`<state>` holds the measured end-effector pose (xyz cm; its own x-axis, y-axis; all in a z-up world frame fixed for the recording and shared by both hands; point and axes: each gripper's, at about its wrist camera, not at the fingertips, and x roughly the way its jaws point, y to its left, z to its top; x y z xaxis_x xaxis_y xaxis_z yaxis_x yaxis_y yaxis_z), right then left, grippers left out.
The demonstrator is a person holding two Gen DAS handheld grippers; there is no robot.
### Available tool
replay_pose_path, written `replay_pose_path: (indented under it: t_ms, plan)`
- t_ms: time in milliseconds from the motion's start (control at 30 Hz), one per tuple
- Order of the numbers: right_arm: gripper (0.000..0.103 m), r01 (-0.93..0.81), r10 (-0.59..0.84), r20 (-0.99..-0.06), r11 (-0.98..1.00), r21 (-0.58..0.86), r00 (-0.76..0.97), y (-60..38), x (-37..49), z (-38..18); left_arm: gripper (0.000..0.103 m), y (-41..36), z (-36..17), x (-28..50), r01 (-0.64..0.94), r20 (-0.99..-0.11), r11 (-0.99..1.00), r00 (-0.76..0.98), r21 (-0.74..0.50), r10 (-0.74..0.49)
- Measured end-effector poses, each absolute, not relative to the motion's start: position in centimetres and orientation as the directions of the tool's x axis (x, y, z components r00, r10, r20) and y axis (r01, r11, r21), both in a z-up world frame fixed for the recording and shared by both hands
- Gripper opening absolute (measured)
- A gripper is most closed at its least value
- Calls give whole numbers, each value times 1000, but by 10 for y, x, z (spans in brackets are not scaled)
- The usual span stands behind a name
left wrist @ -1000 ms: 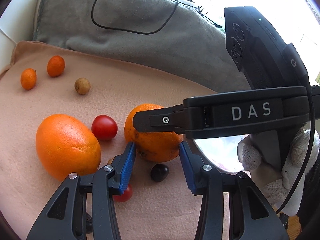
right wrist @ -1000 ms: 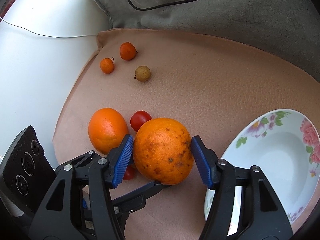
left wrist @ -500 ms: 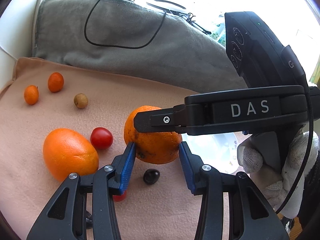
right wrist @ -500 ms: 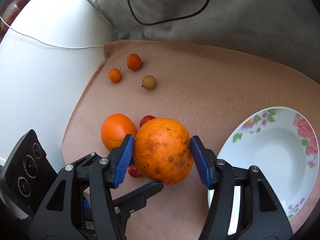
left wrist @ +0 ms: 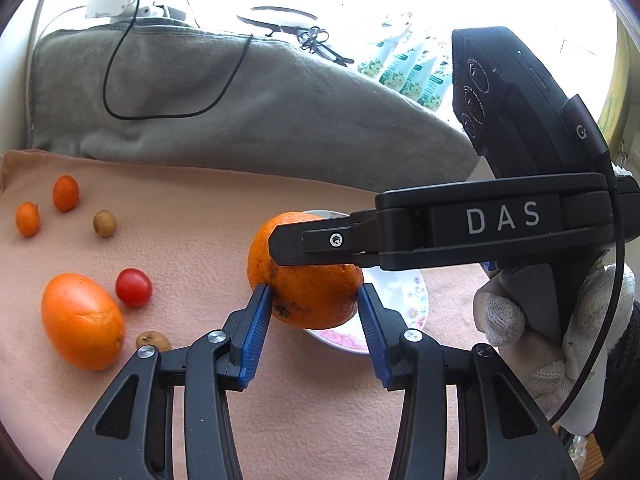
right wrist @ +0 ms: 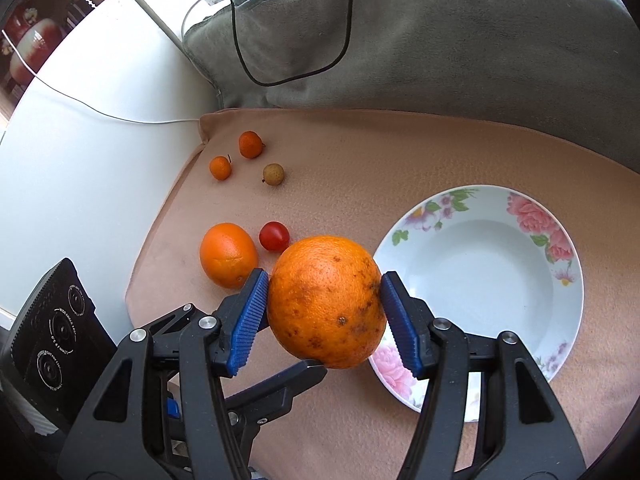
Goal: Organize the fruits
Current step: 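Carry the large orange onto the white floral plate and open the right gripper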
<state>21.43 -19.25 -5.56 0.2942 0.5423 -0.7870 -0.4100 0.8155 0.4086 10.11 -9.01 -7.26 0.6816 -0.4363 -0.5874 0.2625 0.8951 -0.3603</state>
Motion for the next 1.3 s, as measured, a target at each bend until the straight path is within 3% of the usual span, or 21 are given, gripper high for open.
replay_pose_path:
  t_ms: [767,1000,1133,1267,1300]
  plan:
    - [61,-277,576,-774,814,511,264,-254,214,-90,43,-139,-85,113,315,-635,881,610,-354,-473]
    - [62,-259,513,-758,858,443,404,-278,212,-61,43,-142,-72,111,338,-615,880,630,-332,-474]
    - [75,-247,473,-729,881,404,495,-293,205,-42,43,-133,-67,109,334,-611,885,641,-323,-465]
    - [77,-235,475,-687,877,418,550,-305,198,-32,44,-127,-66,107,322,-612,894,653,-311,-447]
    - [77,-232,472,-679,878,418,563,-307,196,-30,50,-124,-65,107,319,-612,897,655,-306,-443]
